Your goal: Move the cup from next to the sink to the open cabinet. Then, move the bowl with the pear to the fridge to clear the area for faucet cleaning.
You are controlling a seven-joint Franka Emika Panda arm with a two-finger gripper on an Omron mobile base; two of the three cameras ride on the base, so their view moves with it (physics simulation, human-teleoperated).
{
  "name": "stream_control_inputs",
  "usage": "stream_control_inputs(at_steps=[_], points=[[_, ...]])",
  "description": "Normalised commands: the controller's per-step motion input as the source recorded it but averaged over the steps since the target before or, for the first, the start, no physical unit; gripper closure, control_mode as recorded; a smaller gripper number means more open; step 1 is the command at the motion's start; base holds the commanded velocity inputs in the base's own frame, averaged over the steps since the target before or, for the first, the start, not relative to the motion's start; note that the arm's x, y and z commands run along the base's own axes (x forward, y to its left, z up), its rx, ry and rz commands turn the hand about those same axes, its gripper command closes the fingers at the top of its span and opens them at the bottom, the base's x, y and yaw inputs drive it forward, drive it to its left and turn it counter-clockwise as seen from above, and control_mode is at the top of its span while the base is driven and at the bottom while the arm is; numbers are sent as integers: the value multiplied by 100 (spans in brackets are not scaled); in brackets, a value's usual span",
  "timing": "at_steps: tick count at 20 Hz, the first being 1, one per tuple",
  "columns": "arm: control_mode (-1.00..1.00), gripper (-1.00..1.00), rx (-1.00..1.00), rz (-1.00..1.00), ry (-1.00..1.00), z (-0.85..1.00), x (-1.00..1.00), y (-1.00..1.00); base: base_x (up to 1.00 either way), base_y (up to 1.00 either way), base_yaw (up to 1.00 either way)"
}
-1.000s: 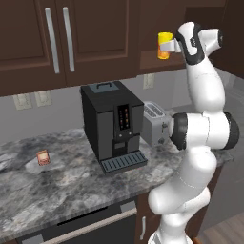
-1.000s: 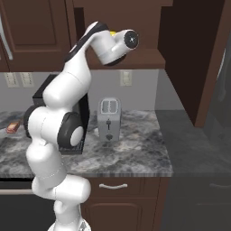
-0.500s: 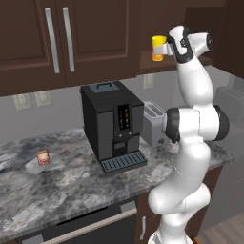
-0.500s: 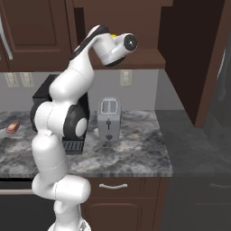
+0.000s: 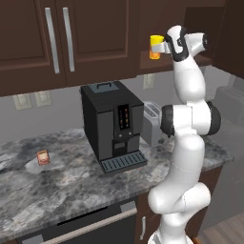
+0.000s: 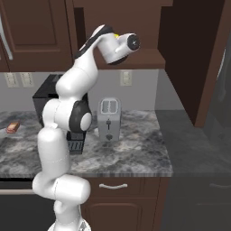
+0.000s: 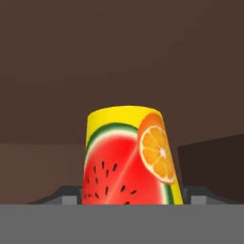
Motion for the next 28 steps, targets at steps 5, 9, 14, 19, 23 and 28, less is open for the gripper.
stream_control_inputs(at_steps=[5,9,14,19,23,28], points=[[-100,-100,0,0,0,0,-1,0,0,0,0],[-100,-100,0,0,0,0,-43,0,0,0,0],[-100,-100,0,0,-1,0,-57,0,0,0,0],[-100,-100,0,-1,-5,0,-70,-8,0,0,0],[-100,-100,0,1,-7,-2,-99,-48,0,0,0],[-100,-100,-7,24,0,-18,-100,-35,0,0,0]])
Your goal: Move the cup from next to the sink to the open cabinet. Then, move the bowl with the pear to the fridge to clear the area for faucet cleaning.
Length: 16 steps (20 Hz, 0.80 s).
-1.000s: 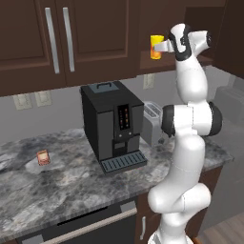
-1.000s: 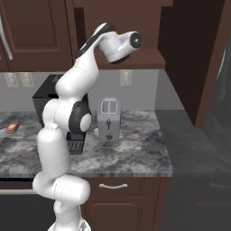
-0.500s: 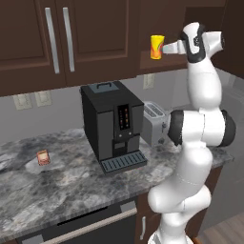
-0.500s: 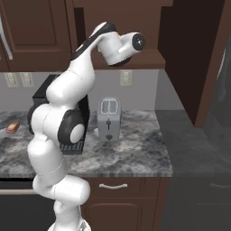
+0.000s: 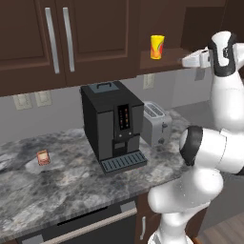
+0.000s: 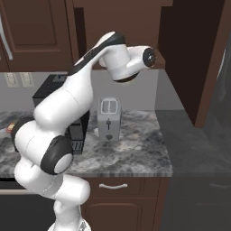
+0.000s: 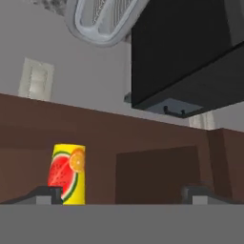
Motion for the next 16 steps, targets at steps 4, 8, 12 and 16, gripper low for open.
stream_control_inputs(at_steps=[4,8,12,16], points=[[-100,-100,-18,35,1,-30,-100,-14,0,0,0],[-100,-100,-27,38,9,-45,-100,-5,0,0,0],[-100,-100,-36,33,19,-57,-92,-4,0,0,0],[-100,-100,-46,23,28,-69,-65,0,0,0,0]])
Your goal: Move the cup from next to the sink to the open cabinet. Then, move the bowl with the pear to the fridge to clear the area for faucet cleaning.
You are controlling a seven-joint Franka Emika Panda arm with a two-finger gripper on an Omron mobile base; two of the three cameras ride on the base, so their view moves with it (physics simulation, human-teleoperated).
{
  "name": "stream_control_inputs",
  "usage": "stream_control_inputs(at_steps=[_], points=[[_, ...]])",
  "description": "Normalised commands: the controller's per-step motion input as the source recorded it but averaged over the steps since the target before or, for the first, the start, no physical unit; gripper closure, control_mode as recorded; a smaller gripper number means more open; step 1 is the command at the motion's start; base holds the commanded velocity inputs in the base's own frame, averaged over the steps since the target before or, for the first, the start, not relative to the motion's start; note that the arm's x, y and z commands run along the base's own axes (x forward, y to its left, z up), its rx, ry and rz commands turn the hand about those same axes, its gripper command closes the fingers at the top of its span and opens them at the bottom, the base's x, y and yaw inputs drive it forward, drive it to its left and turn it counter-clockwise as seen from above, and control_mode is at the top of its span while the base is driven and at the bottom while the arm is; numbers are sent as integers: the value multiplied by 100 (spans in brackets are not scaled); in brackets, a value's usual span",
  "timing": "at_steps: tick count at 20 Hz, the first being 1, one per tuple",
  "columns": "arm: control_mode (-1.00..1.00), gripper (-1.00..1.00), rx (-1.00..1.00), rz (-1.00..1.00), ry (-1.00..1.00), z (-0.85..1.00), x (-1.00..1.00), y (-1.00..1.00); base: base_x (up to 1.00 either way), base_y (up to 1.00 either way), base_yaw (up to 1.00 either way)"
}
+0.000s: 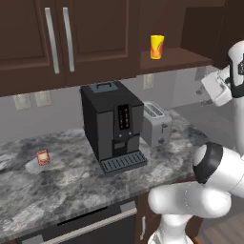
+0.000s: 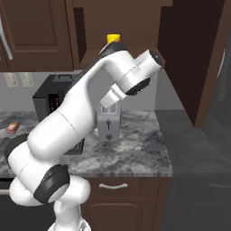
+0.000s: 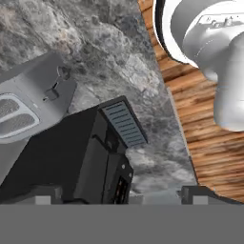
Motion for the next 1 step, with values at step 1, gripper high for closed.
stream_control_inputs(at_steps=[1], points=[[-100,-100,-51,17,33,-82,-56,0,0,0,0]])
